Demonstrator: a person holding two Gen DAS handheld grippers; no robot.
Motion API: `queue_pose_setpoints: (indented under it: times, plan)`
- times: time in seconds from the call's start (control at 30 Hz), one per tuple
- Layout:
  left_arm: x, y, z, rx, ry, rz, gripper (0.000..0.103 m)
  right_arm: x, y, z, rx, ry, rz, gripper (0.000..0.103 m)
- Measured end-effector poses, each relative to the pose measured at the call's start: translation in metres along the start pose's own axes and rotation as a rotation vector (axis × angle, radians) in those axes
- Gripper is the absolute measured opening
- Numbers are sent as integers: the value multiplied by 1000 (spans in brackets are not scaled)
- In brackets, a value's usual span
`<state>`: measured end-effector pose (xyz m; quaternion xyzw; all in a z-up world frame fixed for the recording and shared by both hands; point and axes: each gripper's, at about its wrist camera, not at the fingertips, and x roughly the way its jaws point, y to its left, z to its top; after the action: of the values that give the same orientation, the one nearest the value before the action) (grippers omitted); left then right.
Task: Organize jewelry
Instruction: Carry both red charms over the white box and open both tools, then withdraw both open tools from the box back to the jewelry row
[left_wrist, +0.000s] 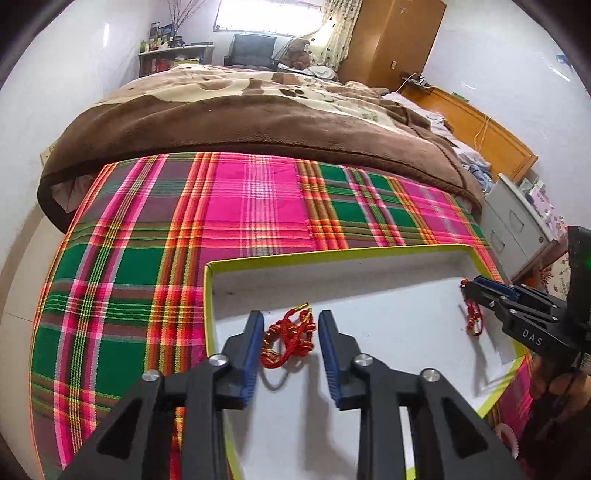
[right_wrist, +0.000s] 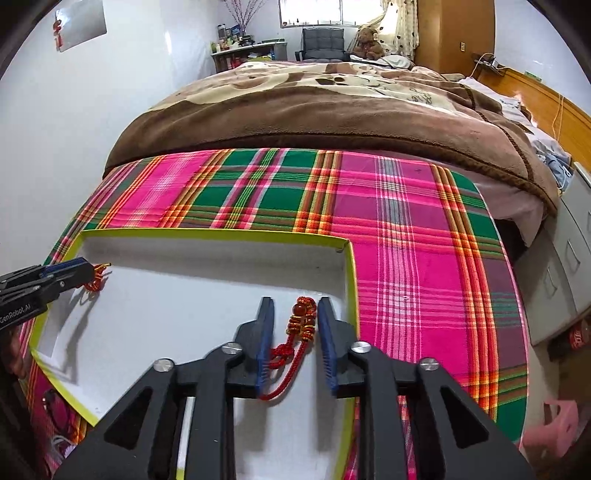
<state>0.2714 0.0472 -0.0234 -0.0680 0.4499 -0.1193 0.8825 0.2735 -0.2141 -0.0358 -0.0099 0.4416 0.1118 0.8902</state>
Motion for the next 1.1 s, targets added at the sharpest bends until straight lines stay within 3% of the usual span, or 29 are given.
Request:
queue_pose_setpoints:
  times: [0.13, 0.3, 0.57, 1.1]
  plan:
    - [-7, -2, -1, 3, -6, 10, 32, -7, 2, -1, -3, -15, 0, 35]
    - [-27, -5, -4, -1, -36, -4, 38, -22, 5, -4, 0, -44, 15, 36]
    - [-66, -18, -19, 23, -77, -14, 38, -58, 8, -19, 17, -92, 31, 36]
    - [-123, -14, -93, 7, -127, 14, 38, -106, 0, -90, 68, -104, 69, 37]
